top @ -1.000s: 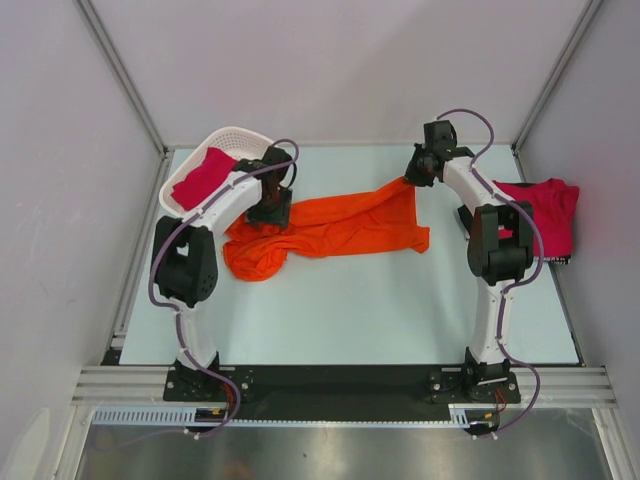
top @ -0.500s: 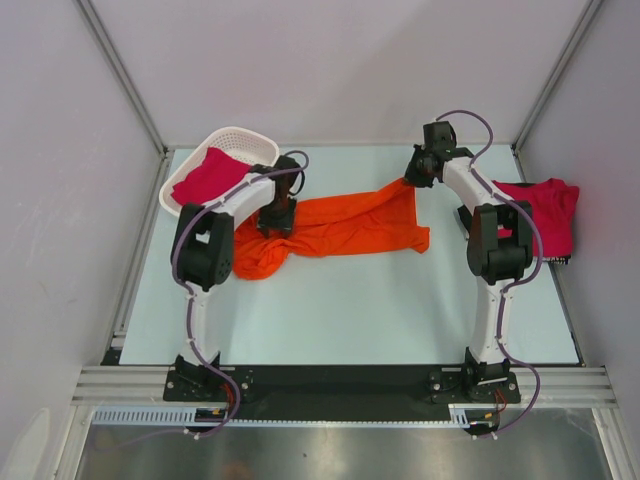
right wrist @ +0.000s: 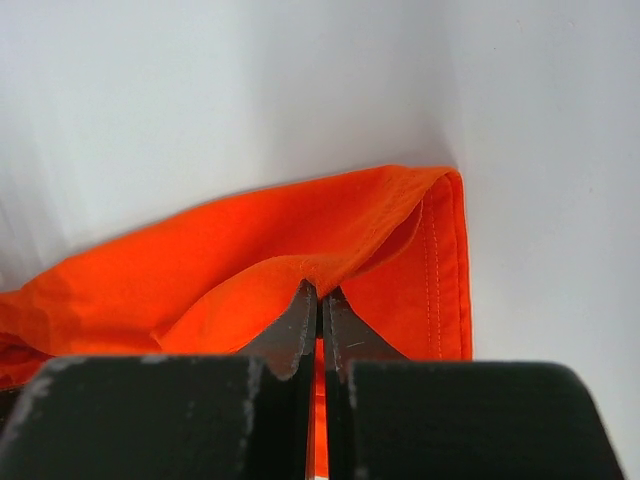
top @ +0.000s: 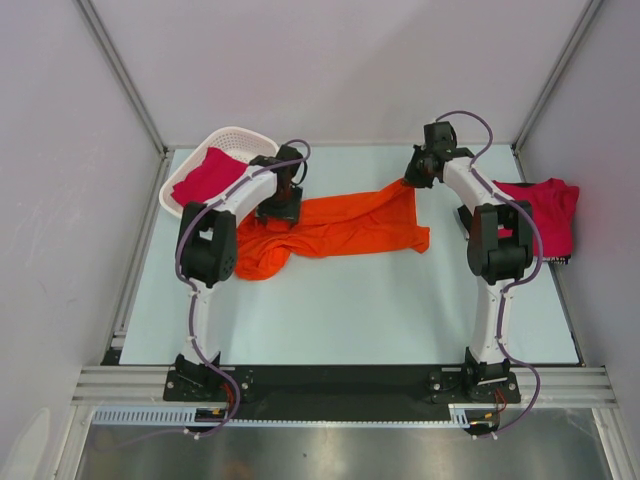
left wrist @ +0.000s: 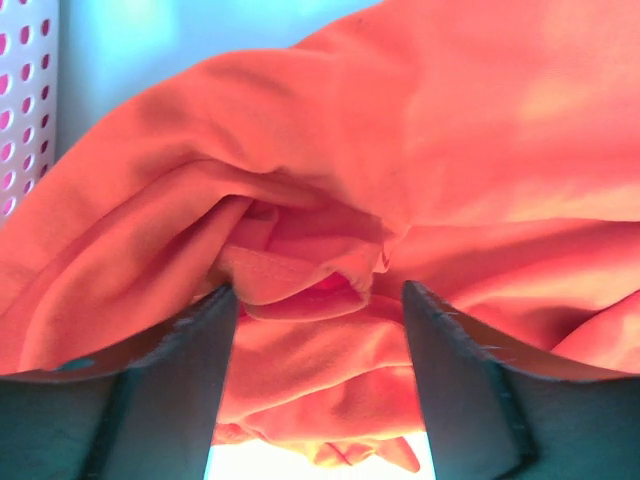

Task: Fold and stack the t-shirts
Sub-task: Flatten out the tshirt

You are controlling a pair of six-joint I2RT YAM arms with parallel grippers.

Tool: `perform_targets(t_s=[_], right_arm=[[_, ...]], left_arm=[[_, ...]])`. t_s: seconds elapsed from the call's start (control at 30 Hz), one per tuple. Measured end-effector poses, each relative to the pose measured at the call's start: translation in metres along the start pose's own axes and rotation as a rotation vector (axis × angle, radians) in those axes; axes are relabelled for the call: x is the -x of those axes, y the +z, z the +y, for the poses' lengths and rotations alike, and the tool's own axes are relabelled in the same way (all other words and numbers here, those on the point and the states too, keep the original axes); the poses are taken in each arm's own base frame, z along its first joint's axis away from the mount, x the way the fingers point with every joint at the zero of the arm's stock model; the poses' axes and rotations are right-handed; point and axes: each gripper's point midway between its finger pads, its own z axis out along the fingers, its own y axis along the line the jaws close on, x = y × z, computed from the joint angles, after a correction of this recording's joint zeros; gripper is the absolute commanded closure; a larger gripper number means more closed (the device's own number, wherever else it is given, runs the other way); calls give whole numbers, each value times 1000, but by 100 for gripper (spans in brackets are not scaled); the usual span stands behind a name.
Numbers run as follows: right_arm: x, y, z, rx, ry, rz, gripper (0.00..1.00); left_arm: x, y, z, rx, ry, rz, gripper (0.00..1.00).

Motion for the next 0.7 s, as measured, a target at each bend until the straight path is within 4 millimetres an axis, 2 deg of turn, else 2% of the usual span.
perform_targets(t_s=[0.13,0.23,0.3,0.5,0.63,0.7], right_arm=[[1,0,-1,3,3,2,100],[1,0,-3,3,7,3,100],[2,0,-4,5,10,4,100],[3,-1,-6,6,8,4,100],[4,-2,-7,6,-1,2,100],[7,-6,-4,10,-5,-9,100]], left_arm=[[-3,1,2,13,2,11,41],[-9,9,4,32,5,38,60],[-12,15,5,42,7,56,98],[-16,22,9,78,4,82,100],[-8,12,18,128,-27,41,100],[-2,0,24,153,-50,6,100]])
